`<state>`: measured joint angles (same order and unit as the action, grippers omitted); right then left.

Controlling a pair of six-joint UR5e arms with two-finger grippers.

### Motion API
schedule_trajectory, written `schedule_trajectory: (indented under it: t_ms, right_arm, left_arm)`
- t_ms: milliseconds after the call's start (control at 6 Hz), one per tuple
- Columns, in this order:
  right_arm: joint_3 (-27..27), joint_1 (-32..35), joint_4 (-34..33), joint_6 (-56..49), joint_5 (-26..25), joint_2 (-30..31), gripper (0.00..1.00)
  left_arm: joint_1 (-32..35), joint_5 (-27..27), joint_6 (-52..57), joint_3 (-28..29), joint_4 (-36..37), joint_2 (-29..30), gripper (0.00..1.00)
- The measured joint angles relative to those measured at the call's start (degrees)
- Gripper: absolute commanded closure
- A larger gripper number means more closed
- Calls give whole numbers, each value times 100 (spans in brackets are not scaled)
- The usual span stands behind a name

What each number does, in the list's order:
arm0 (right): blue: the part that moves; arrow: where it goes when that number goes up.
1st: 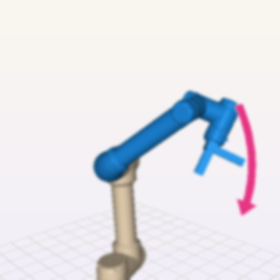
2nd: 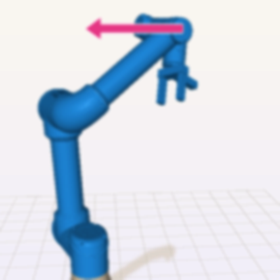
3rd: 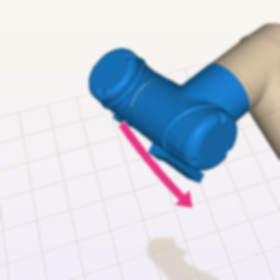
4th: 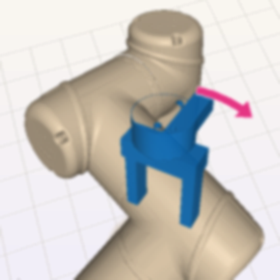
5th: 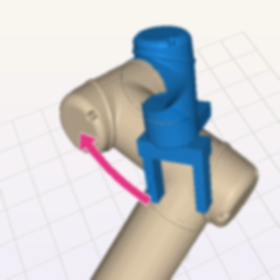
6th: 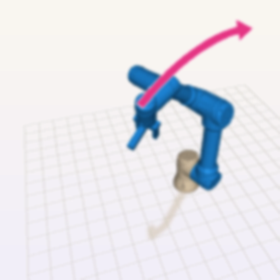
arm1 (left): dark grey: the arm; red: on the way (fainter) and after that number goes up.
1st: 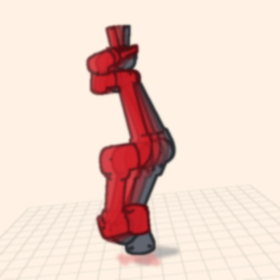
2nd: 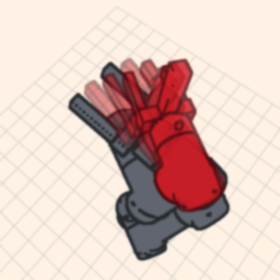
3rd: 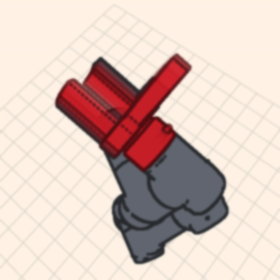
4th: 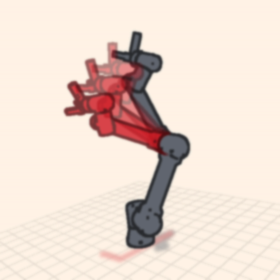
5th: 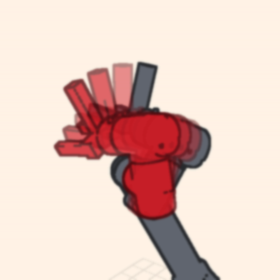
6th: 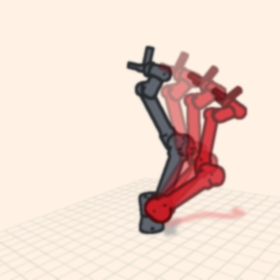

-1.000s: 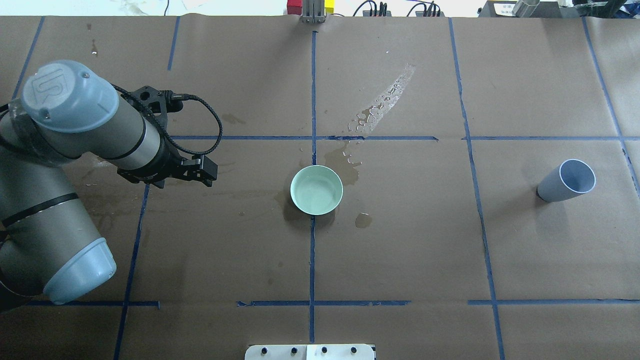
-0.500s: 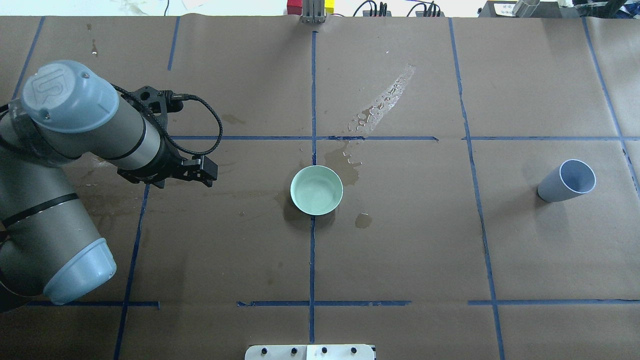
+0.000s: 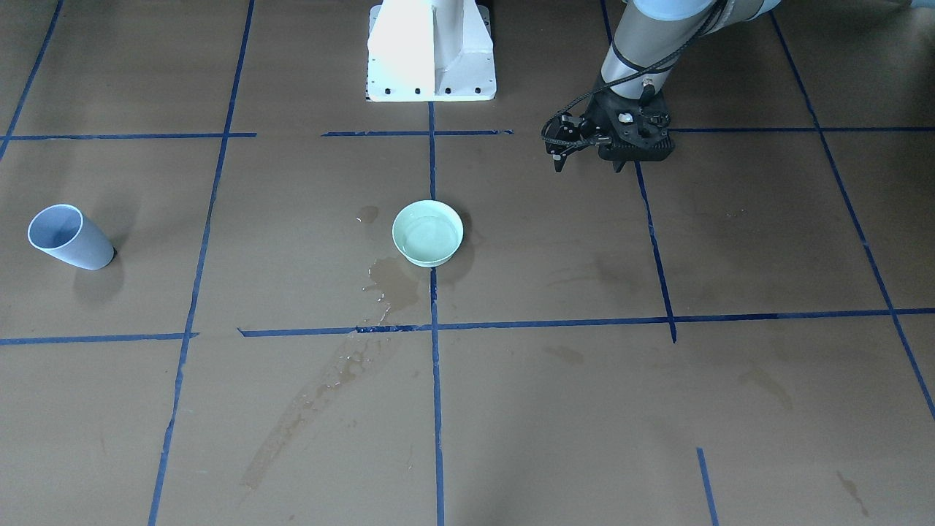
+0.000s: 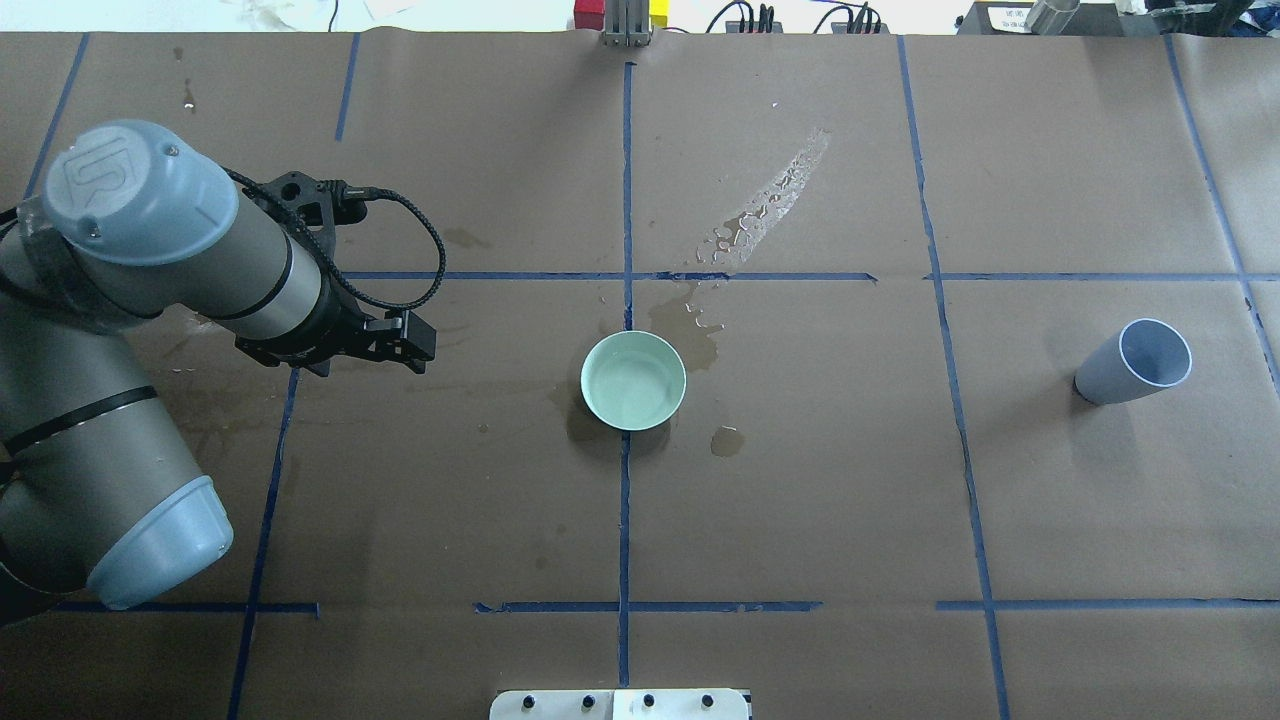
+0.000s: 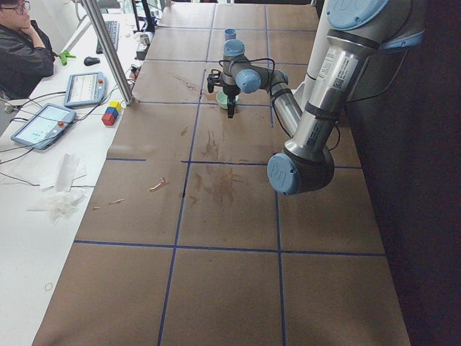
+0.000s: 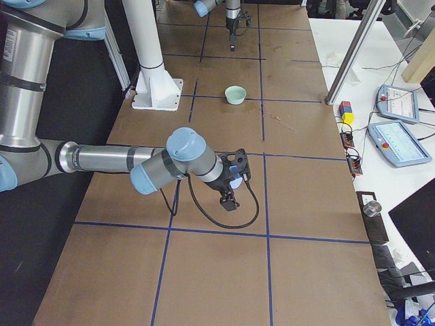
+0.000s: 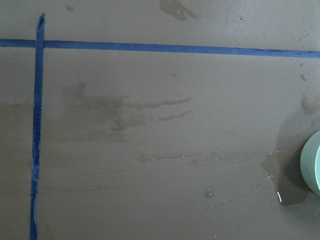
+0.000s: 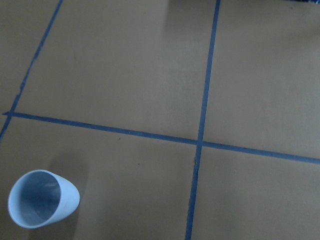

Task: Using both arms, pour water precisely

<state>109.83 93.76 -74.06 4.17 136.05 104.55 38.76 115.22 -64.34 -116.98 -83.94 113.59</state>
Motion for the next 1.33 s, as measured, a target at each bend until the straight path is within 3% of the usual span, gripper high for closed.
schedule_trajectory:
  t_ms: [333,500,833,1333]
  right_arm:
    - [-316,-176,-1918,-1310,-398,-626,0]
    - [-748,-130,-2363,-1715,-459,-982,0]
    - [-1168,-107,-2479,-1858,-397,-1135,0]
    - [-1173,-104,-2482,-1867,-223,-1113,0]
  left_arm:
    - [0,-7,2,2,0,-1,0]
    - [-7,-8,2,10,6,13,0]
    - [-73,-24,-376,281,19,379,0]
    - [-547,-403,-1322,1399,-233,1372,0]
